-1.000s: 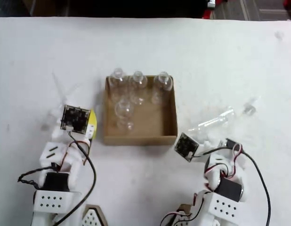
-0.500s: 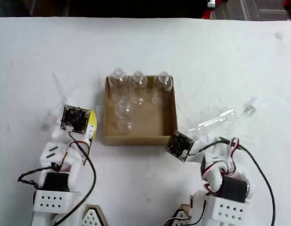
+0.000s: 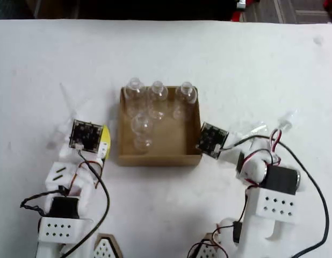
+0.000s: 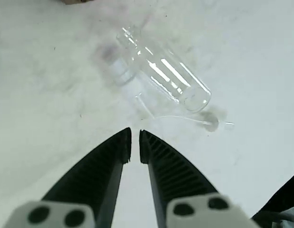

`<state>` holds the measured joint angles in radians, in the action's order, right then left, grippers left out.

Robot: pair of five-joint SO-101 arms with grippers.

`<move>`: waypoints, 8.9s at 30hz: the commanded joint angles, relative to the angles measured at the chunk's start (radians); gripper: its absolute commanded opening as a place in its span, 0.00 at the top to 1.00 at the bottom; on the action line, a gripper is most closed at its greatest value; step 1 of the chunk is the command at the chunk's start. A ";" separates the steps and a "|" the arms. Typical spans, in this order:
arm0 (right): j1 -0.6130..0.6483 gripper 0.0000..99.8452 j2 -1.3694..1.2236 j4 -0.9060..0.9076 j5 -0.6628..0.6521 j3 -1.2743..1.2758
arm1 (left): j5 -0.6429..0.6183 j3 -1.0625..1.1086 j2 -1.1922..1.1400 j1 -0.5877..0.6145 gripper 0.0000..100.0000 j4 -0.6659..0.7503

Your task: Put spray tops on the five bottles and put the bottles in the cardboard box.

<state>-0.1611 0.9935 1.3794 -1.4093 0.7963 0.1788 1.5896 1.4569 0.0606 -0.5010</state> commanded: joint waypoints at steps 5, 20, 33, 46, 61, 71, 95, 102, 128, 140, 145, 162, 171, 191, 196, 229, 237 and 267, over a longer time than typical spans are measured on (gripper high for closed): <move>0.031 0.98 -0.134 -0.108 0.057 -0.081 | 0.011 -0.012 0.015 -0.008 0.88 0.029; 0.176 0.98 -0.344 -0.111 -0.112 -0.098 | 0.011 -0.012 0.015 -0.007 0.88 0.029; 0.180 0.76 -0.541 -0.168 -0.270 -0.098 | 0.011 -0.012 0.015 -0.007 0.88 0.029; 0.220 0.76 -0.642 -0.271 -0.281 -0.094 | 0.011 -0.012 0.015 -0.007 0.88 0.029; 0.193 0.76 -0.794 -0.417 -0.292 -0.094 | 0.014 -0.006 0.015 -0.007 0.88 0.060; 0.191 0.76 -0.848 -0.498 -0.284 -0.100 | 0.074 0.005 0.015 -0.013 0.88 0.064; 0.189 0.98 -0.843 -0.499 -0.236 -0.138 | 0.075 0.006 0.015 -0.015 0.88 0.066; 0.199 0.98 -0.842 -0.492 -0.103 -0.224 | 0.075 0.006 0.015 -0.015 0.88 0.066; 0.372 0.98 -0.183 -0.275 0.333 -0.241 | 0.077 0.011 0.015 -0.013 0.88 0.063; 0.499 0.98 0.064 -0.381 0.675 -0.242 | 0.077 0.011 0.015 -0.015 0.88 0.064; 0.564 0.98 0.128 -0.463 0.918 -0.242 | 0.077 0.011 0.015 -0.015 0.88 0.064; 0.634 0.98 0.185 -0.668 1.356 -0.023 | 0.078 0.011 0.015 -0.013 0.88 0.064; 0.608 0.98 0.185 -0.885 1.418 0.273 | 0.078 0.011 0.015 -0.015 0.88 0.064; 0.584 0.98 0.185 -1.595 1.412 0.773 | 0.078 0.008 0.015 -0.015 0.88 0.064; 0.582 0.98 0.185 -1.593 1.410 0.809 | 0.078 0.006 0.015 -0.015 0.88 0.064; 0.576 0.98 0.185 -1.595 1.410 0.879 | 0.078 0.008 0.015 -0.013 0.88 0.064; 0.576 0.98 0.185 -1.593 1.410 0.890 | 0.078 0.008 0.015 -0.013 0.88 0.064; 0.585 0.78 0.186 -1.550 1.410 0.888 | 0.078 0.008 0.015 -0.013 0.88 0.064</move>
<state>0.4235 1.1699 -0.1703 -0.0008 1.6648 0.2463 1.6080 1.4569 0.0575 -0.4641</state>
